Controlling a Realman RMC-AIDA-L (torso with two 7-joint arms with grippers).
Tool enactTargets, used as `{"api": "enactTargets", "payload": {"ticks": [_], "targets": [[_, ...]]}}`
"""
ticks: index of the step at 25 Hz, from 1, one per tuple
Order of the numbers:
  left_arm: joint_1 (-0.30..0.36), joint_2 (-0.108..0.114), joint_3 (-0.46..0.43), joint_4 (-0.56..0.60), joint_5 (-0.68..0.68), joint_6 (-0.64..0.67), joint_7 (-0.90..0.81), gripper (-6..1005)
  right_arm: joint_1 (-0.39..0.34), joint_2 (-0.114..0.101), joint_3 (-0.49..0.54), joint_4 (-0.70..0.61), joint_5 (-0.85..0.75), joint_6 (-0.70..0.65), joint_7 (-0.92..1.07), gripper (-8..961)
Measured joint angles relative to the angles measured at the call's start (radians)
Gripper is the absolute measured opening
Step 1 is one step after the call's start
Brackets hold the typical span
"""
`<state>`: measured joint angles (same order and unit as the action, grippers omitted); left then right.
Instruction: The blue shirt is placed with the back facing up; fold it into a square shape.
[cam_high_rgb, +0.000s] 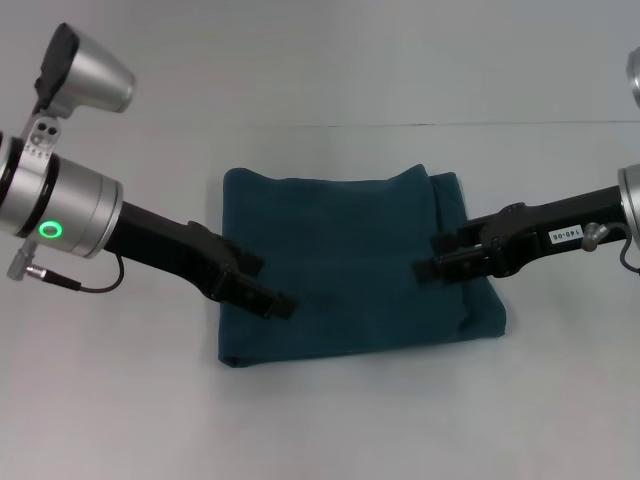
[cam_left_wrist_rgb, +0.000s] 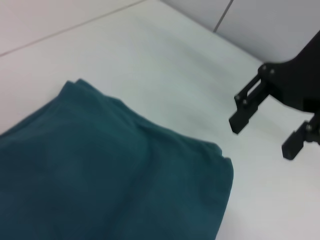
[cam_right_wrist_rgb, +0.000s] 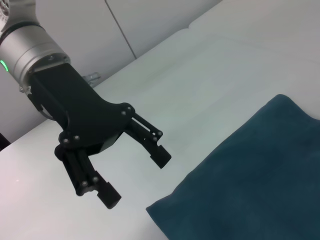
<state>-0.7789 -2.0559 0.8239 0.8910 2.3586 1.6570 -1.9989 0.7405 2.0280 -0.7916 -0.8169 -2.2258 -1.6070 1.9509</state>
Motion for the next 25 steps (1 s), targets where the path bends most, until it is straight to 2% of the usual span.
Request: {"api": "enactTargets", "payload": {"ticks": [7,14,25], "targets": [[-0.003,-0.001,0.044,0.049,0.001,0.011,-0.035,932,-0.003,-0.005,0.003,-0.001,0.000,0.003,0.004,676],[0.003,-0.003,0.044,0.051,-0.001,0.009,-0.031,932,-0.003,-0.007,0.069,-0.001,0.000,0.013,-0.003,676],[0.007,0.001,0.033,0.051,-0.001,-0.005,-0.028,932,-0.009,-0.012,0.078,-0.001,0.040,-0.005,-0.017,676]]}}
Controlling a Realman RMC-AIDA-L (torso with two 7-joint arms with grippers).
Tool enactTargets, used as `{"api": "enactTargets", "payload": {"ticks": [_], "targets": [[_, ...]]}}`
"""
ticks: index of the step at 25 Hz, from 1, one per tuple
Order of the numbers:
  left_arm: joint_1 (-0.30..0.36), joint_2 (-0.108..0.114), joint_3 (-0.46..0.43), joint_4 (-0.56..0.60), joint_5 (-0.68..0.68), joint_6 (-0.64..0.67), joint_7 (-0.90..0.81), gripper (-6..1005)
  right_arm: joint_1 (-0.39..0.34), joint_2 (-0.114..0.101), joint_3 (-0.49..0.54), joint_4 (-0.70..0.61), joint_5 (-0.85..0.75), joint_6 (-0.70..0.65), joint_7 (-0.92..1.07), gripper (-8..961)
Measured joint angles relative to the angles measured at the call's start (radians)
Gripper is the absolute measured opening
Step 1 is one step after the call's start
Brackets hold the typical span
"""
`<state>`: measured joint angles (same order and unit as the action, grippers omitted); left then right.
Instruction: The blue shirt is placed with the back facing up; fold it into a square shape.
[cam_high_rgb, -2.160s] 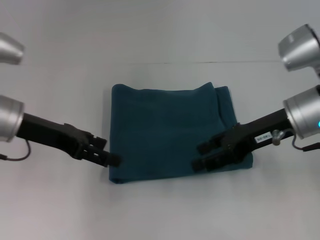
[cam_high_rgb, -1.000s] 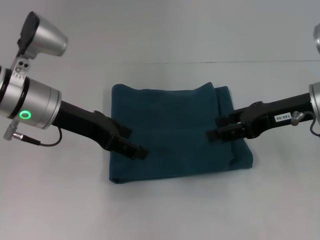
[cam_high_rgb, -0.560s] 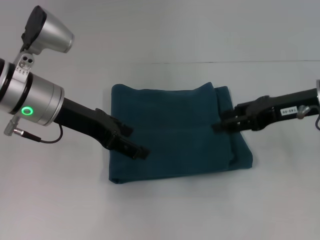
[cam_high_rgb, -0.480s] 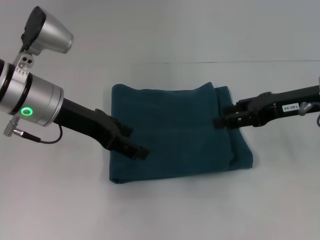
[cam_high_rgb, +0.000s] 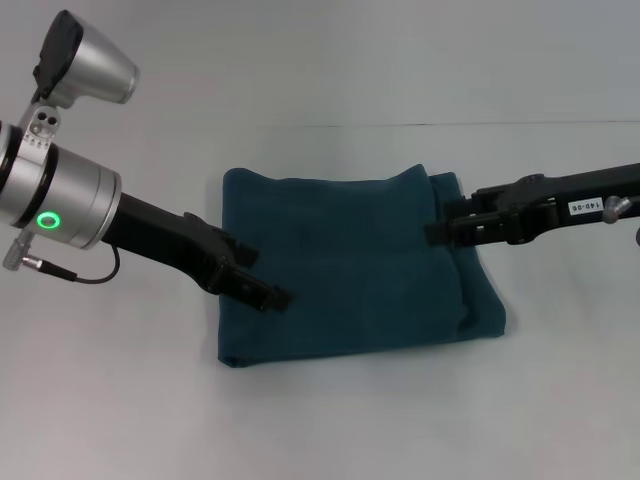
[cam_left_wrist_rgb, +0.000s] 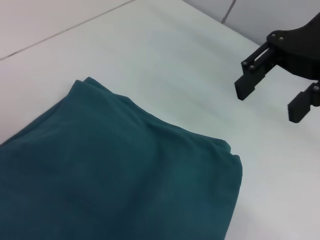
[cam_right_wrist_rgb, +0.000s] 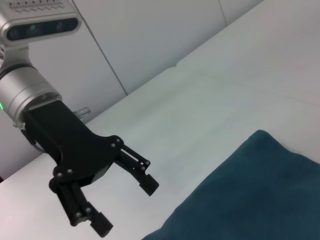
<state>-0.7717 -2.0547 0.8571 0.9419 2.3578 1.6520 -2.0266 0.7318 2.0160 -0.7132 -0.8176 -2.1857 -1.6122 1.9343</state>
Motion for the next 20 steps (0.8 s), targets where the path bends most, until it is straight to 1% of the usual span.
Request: {"api": "enactTargets", "payload": {"ticks": [20], "targets": [[0.001,0.000,0.006,0.000,0.001,-0.010,0.000,932,0.000,-0.002,-0.007,0.000,-0.003,-0.006,0.006,676]]}}
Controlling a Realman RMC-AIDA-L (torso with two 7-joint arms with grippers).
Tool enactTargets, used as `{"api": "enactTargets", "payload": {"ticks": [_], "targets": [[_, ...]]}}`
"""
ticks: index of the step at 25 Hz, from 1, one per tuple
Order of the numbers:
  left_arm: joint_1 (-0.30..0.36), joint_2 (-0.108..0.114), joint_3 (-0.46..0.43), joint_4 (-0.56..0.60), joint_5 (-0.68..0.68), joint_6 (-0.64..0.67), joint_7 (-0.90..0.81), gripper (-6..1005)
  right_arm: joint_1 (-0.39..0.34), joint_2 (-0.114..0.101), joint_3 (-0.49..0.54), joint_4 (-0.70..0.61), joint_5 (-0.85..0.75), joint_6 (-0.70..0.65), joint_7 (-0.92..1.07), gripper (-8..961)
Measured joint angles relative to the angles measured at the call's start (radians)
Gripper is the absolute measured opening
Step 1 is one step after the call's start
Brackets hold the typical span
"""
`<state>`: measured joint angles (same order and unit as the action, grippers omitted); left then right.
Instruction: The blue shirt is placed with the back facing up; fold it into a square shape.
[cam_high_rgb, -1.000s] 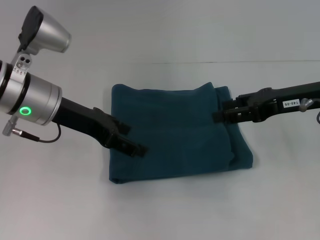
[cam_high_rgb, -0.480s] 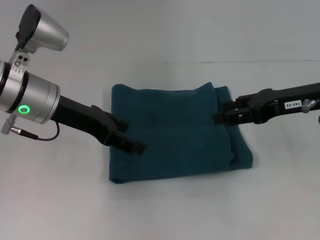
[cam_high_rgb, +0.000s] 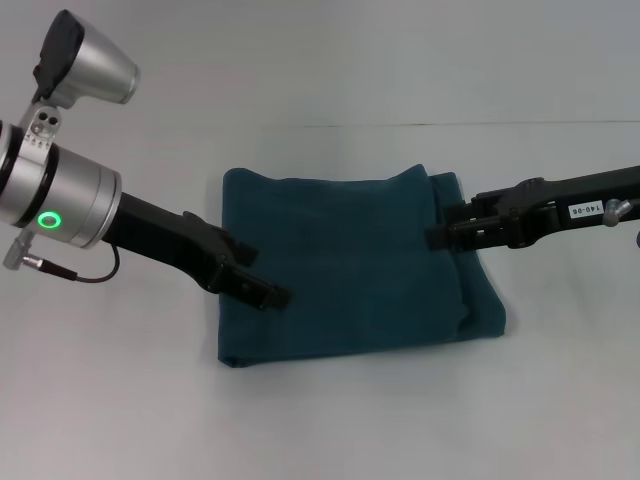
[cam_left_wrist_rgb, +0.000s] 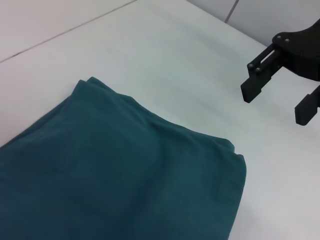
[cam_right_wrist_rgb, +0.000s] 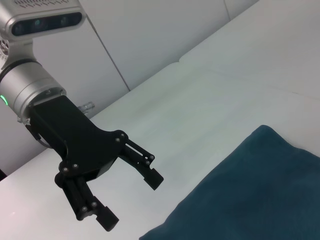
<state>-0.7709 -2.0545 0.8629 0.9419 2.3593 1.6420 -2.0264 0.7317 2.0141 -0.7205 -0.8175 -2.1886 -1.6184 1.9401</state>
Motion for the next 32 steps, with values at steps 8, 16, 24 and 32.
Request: {"api": "enactTargets", "payload": {"ticks": [8,16,24,32], "targets": [[0.001,-0.001,0.001,0.000,0.000,0.009,0.000,932,0.000,0.000,0.004,0.000,0.000,0.003,0.000,676],[0.005,-0.003,0.001,0.000,0.000,0.013,0.001,932,0.000,0.000,0.007,0.001,-0.001,0.001,0.000,676],[0.007,-0.004,0.002,0.000,0.000,0.053,0.010,932,-0.003,-0.003,0.007,0.001,0.001,0.001,0.000,676],[0.011,-0.005,0.001,0.000,0.000,0.061,0.011,932,-0.008,-0.005,0.007,0.004,-0.002,0.000,0.000,676]]}}
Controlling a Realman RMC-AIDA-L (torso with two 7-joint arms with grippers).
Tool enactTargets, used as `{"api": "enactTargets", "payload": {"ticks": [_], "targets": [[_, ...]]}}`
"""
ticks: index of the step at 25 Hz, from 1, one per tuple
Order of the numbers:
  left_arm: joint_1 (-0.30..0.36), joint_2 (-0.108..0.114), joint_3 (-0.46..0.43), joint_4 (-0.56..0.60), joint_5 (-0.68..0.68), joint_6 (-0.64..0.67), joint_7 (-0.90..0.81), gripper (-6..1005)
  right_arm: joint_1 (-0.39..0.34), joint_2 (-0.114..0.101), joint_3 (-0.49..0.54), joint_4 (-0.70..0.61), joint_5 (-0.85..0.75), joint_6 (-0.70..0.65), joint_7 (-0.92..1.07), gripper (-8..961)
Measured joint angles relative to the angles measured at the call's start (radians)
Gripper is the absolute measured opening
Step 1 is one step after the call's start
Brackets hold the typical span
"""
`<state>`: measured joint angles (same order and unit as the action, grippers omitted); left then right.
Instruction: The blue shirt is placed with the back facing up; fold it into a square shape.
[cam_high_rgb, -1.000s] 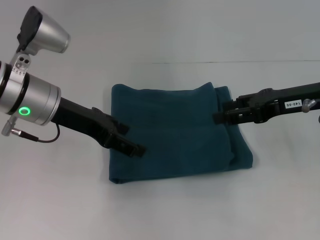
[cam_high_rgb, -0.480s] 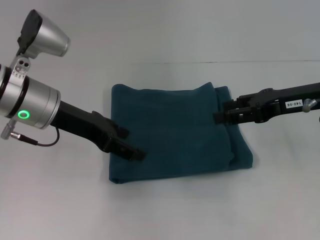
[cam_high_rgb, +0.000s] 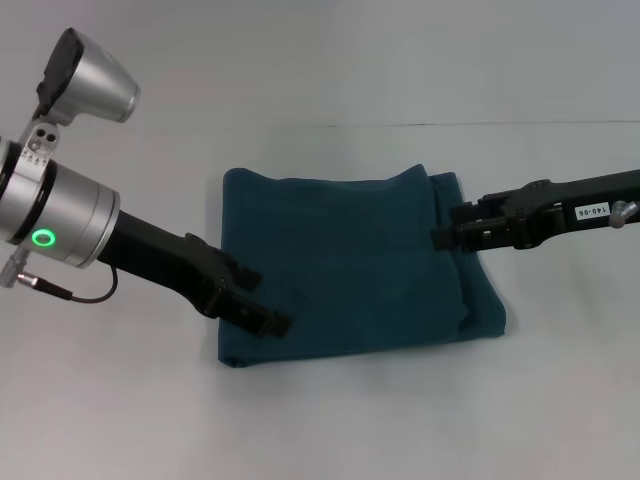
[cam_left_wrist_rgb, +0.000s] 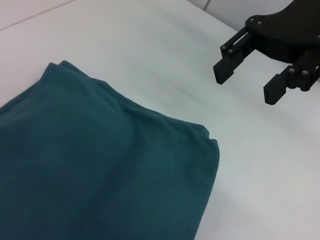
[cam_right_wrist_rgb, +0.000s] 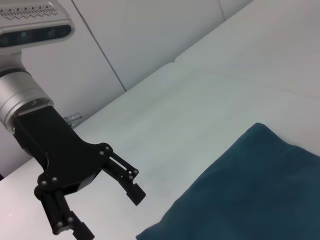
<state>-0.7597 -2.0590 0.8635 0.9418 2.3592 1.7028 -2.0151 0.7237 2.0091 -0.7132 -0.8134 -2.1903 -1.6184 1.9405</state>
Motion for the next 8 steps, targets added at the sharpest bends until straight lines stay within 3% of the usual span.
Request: {"api": "enactTargets", "payload": {"ticks": [8], "targets": [[0.001,-0.001,0.002,0.000,0.000,0.000,-0.005,932,-0.001,-0.003,-0.003,-0.002,0.000,-0.049,0.002,676]]}}
